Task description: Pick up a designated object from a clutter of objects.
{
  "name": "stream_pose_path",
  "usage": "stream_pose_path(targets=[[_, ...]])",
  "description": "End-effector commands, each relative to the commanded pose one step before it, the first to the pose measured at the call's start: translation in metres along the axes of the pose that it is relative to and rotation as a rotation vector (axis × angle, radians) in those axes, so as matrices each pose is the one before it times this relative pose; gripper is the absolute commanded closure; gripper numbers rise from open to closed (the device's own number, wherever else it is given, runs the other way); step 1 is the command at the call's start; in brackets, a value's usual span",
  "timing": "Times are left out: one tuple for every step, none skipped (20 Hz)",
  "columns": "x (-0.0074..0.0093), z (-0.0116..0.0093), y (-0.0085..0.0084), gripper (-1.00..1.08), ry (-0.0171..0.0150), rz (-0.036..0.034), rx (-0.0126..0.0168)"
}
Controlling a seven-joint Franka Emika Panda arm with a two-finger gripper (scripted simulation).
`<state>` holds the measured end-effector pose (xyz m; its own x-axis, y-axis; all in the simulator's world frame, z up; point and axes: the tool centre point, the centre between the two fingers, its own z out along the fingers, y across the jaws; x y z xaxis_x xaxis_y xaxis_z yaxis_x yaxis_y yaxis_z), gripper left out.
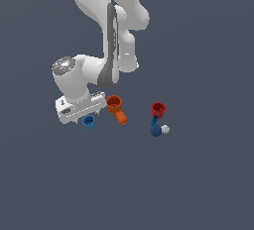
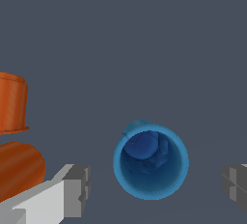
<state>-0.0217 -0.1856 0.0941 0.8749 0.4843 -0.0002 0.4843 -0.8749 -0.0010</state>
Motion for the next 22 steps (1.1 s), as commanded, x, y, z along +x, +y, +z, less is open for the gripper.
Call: stream_pose_path(targets=[[-0.00205, 0.00309, 0.00124, -0.92, 0.00028, -0.00867, -0.00091], [-0.00044, 0.0005, 0.00024, -0.92, -0.00005, -0.00097, -0.00005], [-0.00028, 0.00017, 0.0002, -0.92, 0.0, 0.0, 0.0], [0.00055, -0.0007, -0.00052, -0.92, -0.0005, 0.00256, 0.00059], [-0.00002, 0.00034, 0.0, -0.92, 0.0, 0.0, 0.0], [-0.00005, 0.00102, 0.00001, -0.92, 0.0, 0.0, 0.0], [-0.00009, 0.0017, 0.00001, -0.92, 0.0, 0.0, 0.0], [-0.00012, 0.00237, 0.00001, -0.92, 0.0, 0.0, 0.0], [-0.00016, 0.00303, 0.00001, -0.92, 0.0, 0.0, 0.0], [0.00007, 0.00359, -0.00025, -0.92, 0.0001, -0.00067, -0.00015], [-0.00024, 0.00432, 0.0, -0.92, 0.0, 0.0, 0.0], [-0.00027, 0.00494, 0.0, -0.92, 0.0, 0.0, 0.0], [-0.00002, 0.00542, -0.00023, -0.92, 0.00009, -0.00066, -0.00017], [-0.00007, 0.00525, -0.00013, -0.92, 0.00006, -0.00047, -0.00011], [-0.00019, 0.00466, 0.00009, -0.92, 0.0, 0.0, 0.0], [-0.00012, 0.00399, 0.00013, -0.92, 0.0, 0.0, 0.0], [0.00023, 0.00321, -0.00008, -0.92, 0.00012, -0.00067, -0.00011], [0.00002, 0.00263, 0.00019, -0.92, 0.0, 0.0, 0.0], [0.00006, 0.00199, 0.0002, -0.92, 0.0, 0.0, 0.0], [0.00007, 0.00138, 0.00018, -0.92, 0.0, 0.0, 0.0], [0.00033, 0.00073, -0.00012, -0.92, 0.00018, -0.00067, -0.00003], [0.00002, 0.00026, 0.00004, -0.92, 0.0, 0.0, 0.0]])
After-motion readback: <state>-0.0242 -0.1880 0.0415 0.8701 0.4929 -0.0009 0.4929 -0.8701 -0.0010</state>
